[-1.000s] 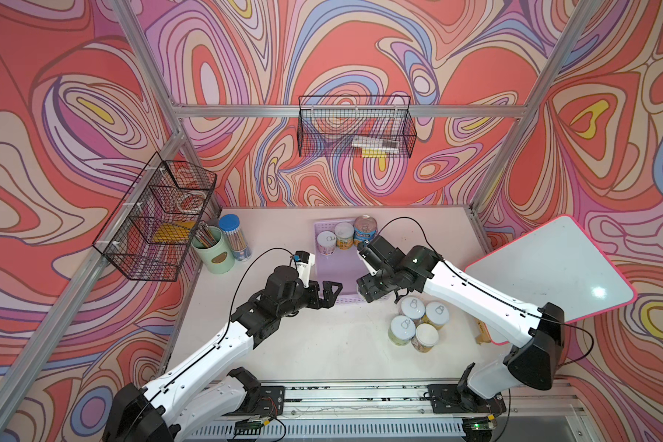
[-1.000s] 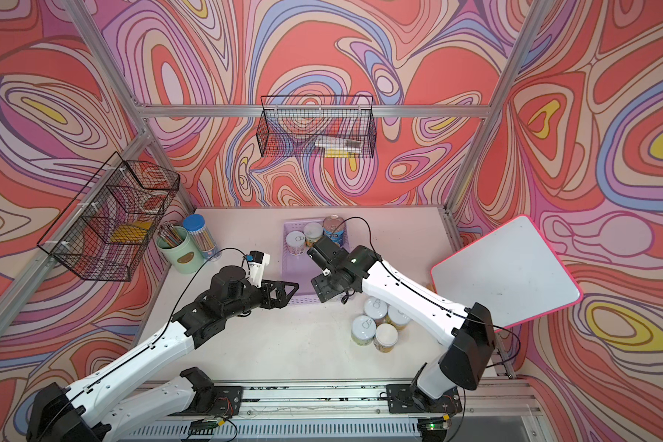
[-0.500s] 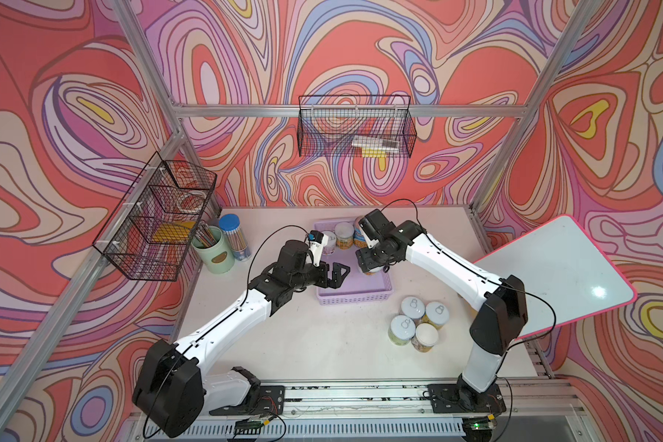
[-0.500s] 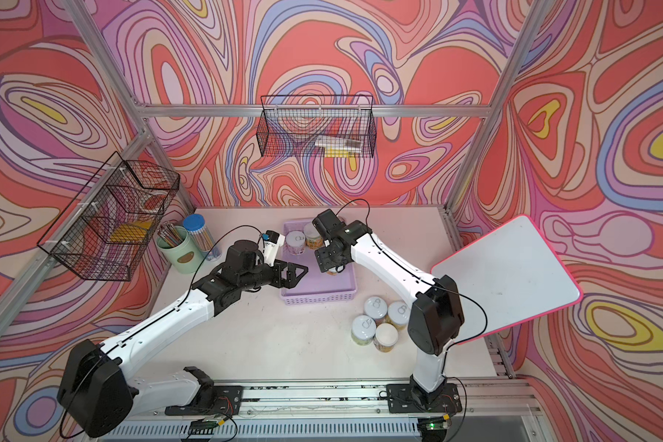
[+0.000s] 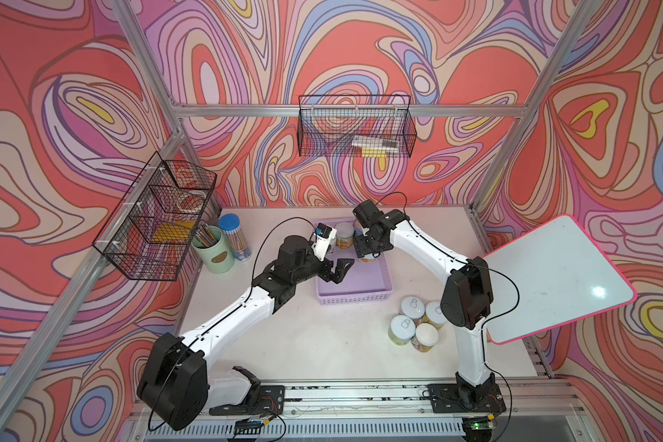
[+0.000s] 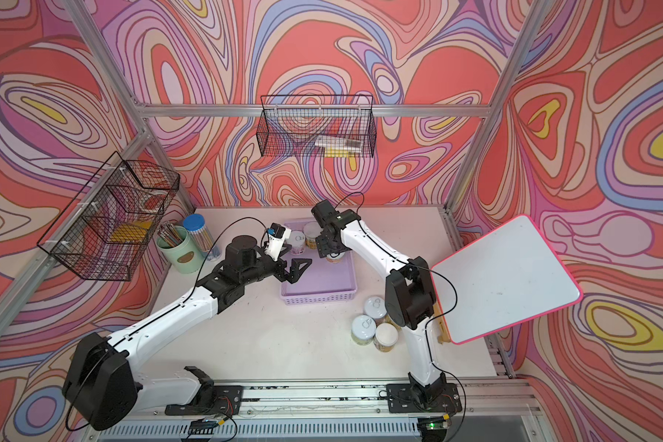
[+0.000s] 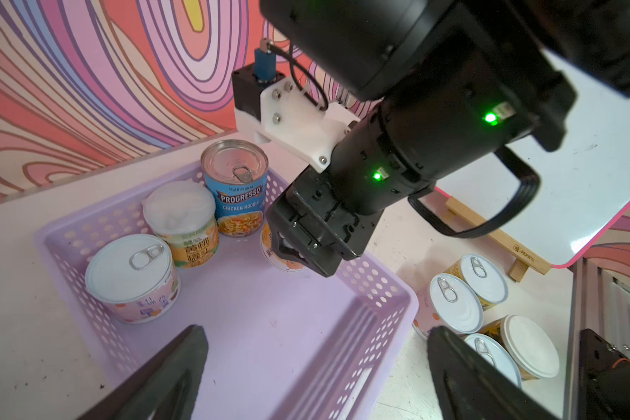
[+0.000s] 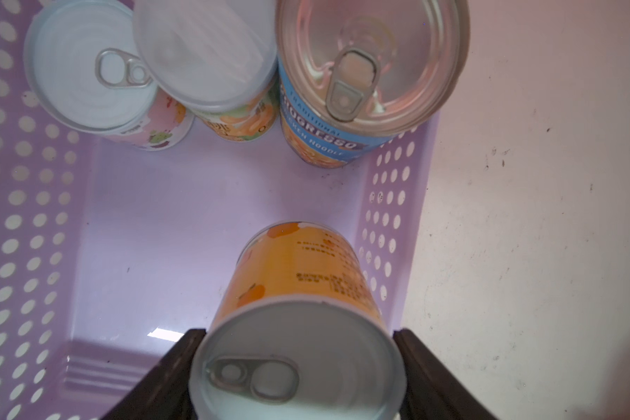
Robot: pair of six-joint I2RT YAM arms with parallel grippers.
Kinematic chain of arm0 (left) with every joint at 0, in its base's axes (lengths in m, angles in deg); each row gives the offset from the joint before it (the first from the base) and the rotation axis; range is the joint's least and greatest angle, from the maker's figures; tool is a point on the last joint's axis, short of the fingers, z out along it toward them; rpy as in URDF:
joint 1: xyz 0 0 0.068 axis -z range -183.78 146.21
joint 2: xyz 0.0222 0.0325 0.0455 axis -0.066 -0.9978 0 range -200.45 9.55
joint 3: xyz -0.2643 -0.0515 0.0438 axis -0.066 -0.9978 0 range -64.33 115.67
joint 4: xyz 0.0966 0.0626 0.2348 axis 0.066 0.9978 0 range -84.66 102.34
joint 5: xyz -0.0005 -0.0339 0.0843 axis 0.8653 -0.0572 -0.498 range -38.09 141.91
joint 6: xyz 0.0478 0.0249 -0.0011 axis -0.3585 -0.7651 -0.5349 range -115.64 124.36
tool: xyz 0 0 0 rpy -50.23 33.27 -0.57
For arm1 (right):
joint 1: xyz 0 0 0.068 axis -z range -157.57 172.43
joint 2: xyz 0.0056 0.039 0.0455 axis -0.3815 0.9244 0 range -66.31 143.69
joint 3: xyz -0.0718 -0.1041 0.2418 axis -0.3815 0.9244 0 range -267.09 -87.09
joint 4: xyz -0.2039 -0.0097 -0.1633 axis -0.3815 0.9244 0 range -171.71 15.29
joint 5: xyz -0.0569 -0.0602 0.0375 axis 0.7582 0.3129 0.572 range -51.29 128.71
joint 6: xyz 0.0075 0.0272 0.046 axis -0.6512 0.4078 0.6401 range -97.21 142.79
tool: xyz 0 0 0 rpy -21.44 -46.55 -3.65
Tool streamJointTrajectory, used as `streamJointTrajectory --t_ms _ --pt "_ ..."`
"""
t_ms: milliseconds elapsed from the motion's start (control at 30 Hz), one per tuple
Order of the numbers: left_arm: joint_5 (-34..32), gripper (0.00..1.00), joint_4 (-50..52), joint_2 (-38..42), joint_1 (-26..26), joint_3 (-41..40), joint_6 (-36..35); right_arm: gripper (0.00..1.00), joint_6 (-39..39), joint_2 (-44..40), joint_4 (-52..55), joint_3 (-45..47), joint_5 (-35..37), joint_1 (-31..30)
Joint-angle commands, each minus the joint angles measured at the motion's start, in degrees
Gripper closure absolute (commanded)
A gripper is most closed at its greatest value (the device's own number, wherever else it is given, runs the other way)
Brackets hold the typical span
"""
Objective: Put the canned food in the basket
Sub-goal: Place the canned food in the basket.
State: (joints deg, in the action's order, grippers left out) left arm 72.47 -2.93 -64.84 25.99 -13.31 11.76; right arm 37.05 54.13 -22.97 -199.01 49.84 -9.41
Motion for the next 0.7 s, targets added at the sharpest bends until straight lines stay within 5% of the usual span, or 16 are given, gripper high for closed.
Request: streamJointTrajectory --t_ms 0,667 --pt "0.74 0.01 -5.09 -1.21 -0.98 -0.58 -3.15 0.39 1.67 1.42 -1.51 -3.49 1.97 0.61" --pt "3.41 0.01 -15.61 -1.99 -3.34 -7.78 1.92 0.41 1.06 11.07 -4.46 -9.14 7.91 1.46"
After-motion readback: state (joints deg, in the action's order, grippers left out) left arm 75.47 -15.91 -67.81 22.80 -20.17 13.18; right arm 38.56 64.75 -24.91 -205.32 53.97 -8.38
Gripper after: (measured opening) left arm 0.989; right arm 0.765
